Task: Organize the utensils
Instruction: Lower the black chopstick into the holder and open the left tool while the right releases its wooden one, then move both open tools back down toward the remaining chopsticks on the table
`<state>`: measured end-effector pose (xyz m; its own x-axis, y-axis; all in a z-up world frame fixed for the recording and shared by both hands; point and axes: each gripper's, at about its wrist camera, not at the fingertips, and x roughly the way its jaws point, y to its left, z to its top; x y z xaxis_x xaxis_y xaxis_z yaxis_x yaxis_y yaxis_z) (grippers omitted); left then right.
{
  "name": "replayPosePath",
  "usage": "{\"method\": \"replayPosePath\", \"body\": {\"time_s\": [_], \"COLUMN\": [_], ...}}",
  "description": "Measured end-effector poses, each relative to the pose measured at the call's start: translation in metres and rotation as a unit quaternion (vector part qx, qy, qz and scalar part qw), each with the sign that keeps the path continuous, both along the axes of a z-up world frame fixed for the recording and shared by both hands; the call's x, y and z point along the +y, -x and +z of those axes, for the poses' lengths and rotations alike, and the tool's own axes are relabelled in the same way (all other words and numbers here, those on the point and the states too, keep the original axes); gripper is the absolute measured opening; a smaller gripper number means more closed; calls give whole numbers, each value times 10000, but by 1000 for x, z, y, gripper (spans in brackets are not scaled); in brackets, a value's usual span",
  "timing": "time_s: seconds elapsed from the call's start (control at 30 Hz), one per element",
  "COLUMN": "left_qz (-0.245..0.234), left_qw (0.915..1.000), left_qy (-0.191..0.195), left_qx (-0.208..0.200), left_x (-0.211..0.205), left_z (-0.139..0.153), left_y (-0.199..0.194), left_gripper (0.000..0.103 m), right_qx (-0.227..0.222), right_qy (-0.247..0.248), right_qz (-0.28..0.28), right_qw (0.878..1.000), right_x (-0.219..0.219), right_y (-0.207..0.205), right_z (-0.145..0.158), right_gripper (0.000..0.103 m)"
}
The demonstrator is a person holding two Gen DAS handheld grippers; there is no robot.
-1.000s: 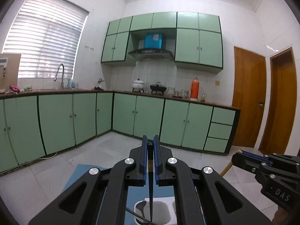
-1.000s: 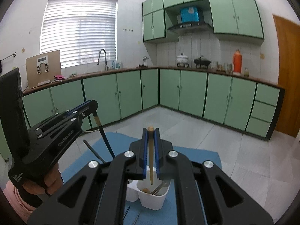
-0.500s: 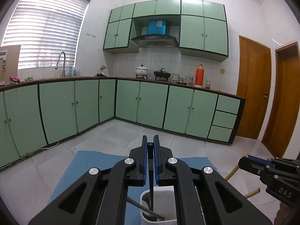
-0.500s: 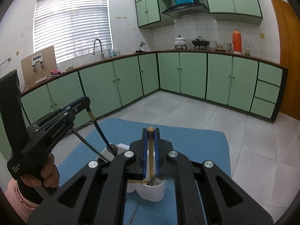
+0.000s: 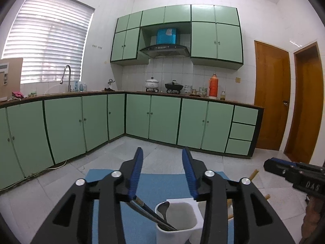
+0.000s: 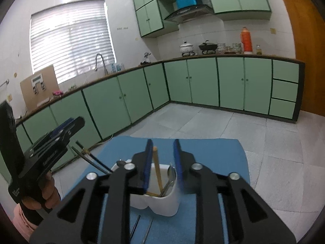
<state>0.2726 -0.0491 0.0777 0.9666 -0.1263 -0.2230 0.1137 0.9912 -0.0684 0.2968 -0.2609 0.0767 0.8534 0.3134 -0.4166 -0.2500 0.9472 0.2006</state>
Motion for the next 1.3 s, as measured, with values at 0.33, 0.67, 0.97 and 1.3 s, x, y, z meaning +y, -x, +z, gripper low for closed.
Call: {"method": "replayPosePath", "body": {"time_s": [0.33,0.67,0.97,1.3], "left_qz": [-117,-138,11,222], "left_qw": [9998,9998,9989,9943], "left_qy": [51,-32,-77,-139], "left_qx": [-138,112,469,1034], "left_x": [3,13,28,38], "left_z": [8,-31,-72,-132], "left_y": [45,109,153,187], "left_gripper": [71,91,97,97], "right_qx": [-361,-451,-306,228], "right_qy": [-11,208,271,400], "right_qz": [-360,-350,-344,-560], "right_qw": [9987,9982,9986,9974], "right_x": [-17,1,14,33], "right_y": [59,128,168,202], "right_z": [-6,-38,-66,-138], "right_gripper": [59,85,92,92]}}
